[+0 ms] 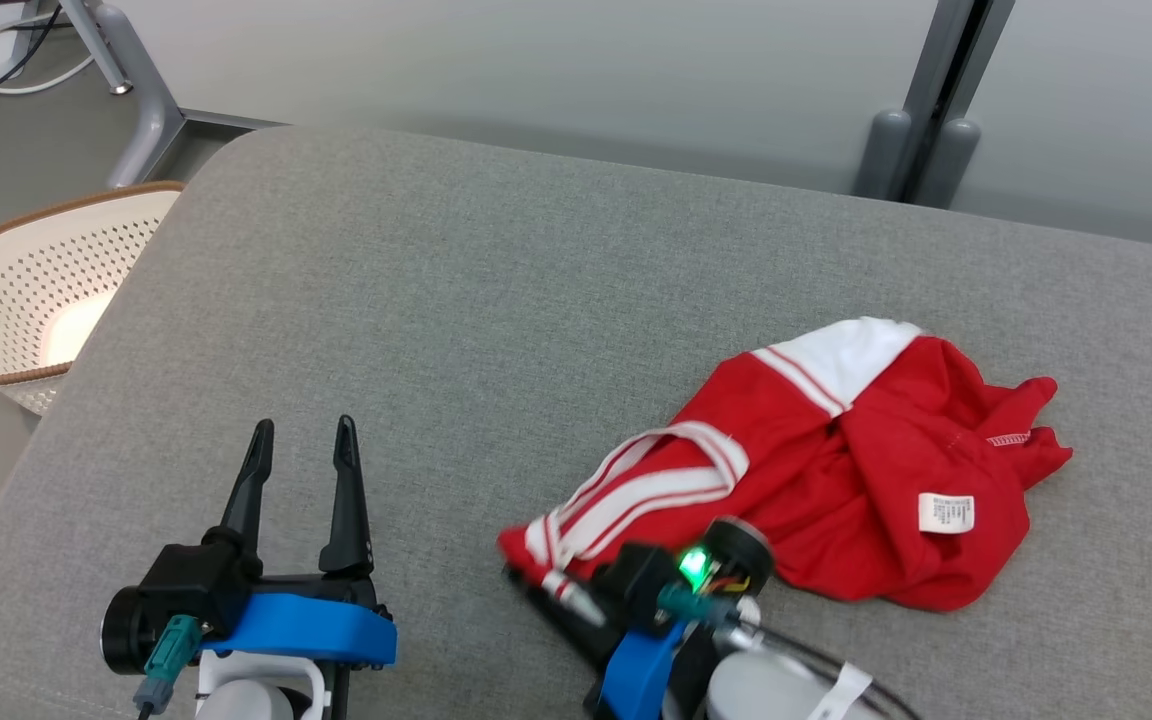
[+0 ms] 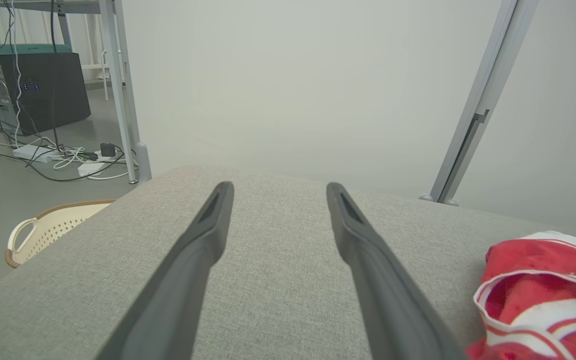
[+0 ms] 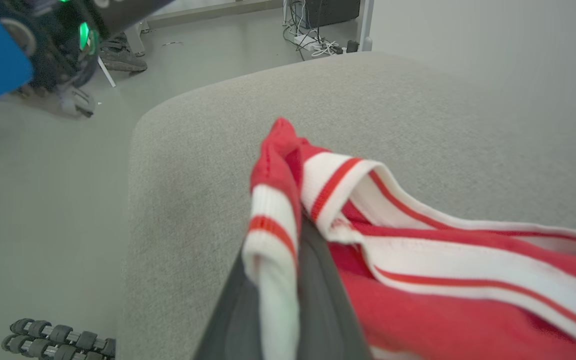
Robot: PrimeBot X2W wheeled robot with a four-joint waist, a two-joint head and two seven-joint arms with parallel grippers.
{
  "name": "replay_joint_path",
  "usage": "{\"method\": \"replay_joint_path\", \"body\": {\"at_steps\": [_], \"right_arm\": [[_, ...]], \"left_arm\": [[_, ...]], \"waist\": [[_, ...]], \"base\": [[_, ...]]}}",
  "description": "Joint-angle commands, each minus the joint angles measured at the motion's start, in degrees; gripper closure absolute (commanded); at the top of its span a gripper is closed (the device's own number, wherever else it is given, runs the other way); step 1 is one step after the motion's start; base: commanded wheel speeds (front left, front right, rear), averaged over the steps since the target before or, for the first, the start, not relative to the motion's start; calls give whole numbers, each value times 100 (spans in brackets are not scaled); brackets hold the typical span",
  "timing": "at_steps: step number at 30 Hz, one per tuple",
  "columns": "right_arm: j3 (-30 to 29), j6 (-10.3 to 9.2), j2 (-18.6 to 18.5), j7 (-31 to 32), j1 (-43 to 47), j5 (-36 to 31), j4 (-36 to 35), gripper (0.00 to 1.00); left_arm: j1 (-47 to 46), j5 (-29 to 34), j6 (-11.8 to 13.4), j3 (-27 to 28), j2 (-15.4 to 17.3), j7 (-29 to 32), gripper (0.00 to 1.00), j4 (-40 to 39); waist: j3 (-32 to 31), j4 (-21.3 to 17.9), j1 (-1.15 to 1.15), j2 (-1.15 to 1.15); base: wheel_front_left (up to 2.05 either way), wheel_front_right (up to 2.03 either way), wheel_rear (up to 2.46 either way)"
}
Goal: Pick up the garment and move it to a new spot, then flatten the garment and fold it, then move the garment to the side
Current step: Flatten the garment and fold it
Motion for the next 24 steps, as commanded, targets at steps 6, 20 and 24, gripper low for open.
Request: {"method": "replay_joint_path", "body": {"at_steps": [6, 20, 24], "right_arm": [[700, 1, -10, -1, 239, 236, -168, 0], [-1423, 0, -127, -444, 235, -537, -51, 0], [-2214, 1, -402, -446, 435, -973, -315, 0]], "left_arm": [[-39, -105, 77, -43, -10, -28, 0, 61], [295, 22, 126, 163, -7, -28, 0, -10], [361, 64, 99, 266, -9, -27, 0, -76]], "waist": [[-56, -73, 0, 0], [-431, -718, 0, 0], [-429, -851, 0, 0]], "base": [[0, 0, 0], [0, 0, 0], [0, 0, 0]]}}
